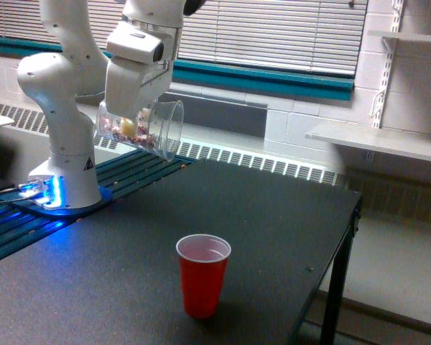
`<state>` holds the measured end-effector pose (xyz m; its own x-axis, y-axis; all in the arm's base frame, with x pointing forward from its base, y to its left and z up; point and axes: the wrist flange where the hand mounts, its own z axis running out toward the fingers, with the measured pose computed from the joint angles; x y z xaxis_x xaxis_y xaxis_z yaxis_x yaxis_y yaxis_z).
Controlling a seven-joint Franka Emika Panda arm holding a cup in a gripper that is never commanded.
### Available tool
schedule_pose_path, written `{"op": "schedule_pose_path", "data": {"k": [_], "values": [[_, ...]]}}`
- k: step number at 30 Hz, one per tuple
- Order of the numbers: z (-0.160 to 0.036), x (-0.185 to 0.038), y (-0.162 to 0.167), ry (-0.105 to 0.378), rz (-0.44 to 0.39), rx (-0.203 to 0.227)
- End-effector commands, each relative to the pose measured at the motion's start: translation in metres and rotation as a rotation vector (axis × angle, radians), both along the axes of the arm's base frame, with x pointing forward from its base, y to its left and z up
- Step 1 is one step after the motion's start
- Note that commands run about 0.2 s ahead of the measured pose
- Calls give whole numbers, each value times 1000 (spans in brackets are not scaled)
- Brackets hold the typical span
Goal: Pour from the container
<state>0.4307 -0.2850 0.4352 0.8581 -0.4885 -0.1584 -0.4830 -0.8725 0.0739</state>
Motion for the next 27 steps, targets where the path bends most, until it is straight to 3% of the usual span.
{"op": "schedule_pose_path", "data": {"k": [1,27], "values": [[2,2,3,20,18,-3],[3,3,7,29,22,-6]]}}
